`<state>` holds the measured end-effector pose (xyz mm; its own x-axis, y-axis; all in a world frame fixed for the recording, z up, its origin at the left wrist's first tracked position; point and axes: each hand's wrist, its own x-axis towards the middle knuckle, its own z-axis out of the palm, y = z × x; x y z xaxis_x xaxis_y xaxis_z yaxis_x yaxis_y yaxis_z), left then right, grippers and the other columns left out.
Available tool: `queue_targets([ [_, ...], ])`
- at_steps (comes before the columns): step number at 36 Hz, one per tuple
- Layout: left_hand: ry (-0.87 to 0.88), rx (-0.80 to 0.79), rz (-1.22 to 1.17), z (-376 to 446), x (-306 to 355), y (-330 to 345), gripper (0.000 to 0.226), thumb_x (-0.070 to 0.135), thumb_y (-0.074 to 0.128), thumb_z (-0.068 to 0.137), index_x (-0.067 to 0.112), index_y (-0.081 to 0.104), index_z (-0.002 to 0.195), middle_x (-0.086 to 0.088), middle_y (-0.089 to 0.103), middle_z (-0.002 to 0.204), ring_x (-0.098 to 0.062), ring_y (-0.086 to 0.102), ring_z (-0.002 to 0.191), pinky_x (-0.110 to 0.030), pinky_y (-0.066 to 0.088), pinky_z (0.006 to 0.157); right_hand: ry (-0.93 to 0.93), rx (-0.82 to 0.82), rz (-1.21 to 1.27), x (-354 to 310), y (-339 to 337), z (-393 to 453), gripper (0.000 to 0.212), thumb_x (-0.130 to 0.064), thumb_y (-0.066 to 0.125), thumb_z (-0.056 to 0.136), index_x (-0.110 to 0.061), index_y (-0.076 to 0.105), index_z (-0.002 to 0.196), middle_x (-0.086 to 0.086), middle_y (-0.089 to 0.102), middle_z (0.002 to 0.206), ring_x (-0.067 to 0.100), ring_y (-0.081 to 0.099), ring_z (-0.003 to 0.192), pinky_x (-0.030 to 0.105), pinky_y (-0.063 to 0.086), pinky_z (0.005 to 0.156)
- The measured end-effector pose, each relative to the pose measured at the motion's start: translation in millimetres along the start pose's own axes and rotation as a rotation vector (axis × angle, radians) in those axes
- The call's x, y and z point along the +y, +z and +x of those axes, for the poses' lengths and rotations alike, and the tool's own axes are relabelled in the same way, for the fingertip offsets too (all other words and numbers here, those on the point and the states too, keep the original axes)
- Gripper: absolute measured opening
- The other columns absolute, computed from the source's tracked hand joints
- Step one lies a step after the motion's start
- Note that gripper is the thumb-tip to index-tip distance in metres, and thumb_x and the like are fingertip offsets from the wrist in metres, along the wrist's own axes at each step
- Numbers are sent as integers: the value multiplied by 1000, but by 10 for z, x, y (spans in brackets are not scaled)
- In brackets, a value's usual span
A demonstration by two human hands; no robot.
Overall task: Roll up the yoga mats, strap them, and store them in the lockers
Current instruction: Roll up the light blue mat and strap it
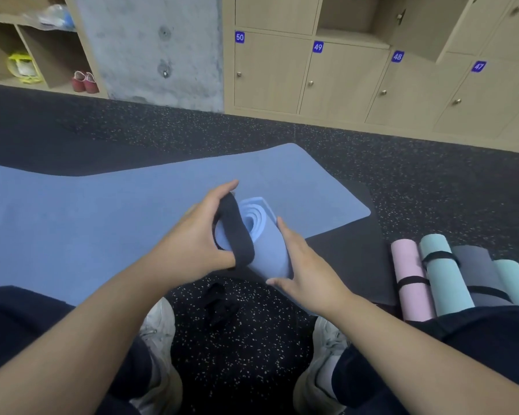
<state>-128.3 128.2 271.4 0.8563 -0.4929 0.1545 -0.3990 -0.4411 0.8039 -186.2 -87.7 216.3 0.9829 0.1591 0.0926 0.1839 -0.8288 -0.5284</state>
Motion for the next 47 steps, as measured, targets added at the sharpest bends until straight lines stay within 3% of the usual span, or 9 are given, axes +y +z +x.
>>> queue_targets([
  [6,-12,-58,-68,-42,130,54,95,23,73,61,71,21,124,22,50,127,-16,61,107,-47,53,88,-46,-24,6,28,70,-3,105,-31,72,87,-46,-21,135,-10,12,160,7,20,141,14,23,103],
  [15,24,-41,120,-44,192,54,98,26,74,57,66,11,120,5,50,118,-22,61,98,-45,52,86,-91,-63,-16,86,136,14,106,-26,73,86,-46,-16,140,-8,17,159,11,24,142,25,29,110],
  [18,14,-44,157,-33,190,55,100,32,72,56,64,4,122,16,40,125,-10,59,97,-35,51,85,-105,-72,-10,98,159,22,105,-25,73,86,-44,-13,144,-7,20,158,13,27,141,33,33,111],
  [24,-47,-100,341,-9,174,80,100,31,72,67,51,4,138,16,44,98,-1,54,71,-14,37,58,-163,-71,-78,107,198,37,103,-21,71,87,-41,-10,148,-9,22,156,14,27,138,32,36,107],
  [29,-32,-117,417,25,67,212,81,45,56,67,36,16,137,12,30,128,-13,45,112,-26,38,85,-206,-56,-106,120,163,57,103,-19,71,87,-46,-11,144,-7,23,154,19,32,135,40,42,103],
  [33,-12,-58,377,39,56,256,73,41,60,74,29,23,136,15,29,123,-13,42,115,-29,39,90,-211,-18,-85,148,154,78,110,-15,71,85,-56,-12,145,-12,23,151,18,33,134,40,45,100],
  [40,-69,112,165,62,58,234,68,59,57,66,33,24,119,14,41,104,-11,46,94,-24,38,74,-148,-19,-13,74,151,137,96,-20,72,83,-32,9,155,-13,29,151,14,37,133,31,41,99],
  [42,-73,206,20,61,41,229,66,65,57,61,36,27,112,16,42,107,-11,50,100,-31,44,82,-126,-13,44,11,135,158,93,-19,72,82,-32,14,154,-11,33,149,13,39,131,34,42,100],
  [47,-36,301,-143,71,-37,236,61,66,60,59,44,29,106,21,44,113,14,50,99,-26,47,89,-23,-22,157,-77,140,213,104,-24,74,80,-43,2,153,-20,26,155,7,34,138,37,40,106],
])
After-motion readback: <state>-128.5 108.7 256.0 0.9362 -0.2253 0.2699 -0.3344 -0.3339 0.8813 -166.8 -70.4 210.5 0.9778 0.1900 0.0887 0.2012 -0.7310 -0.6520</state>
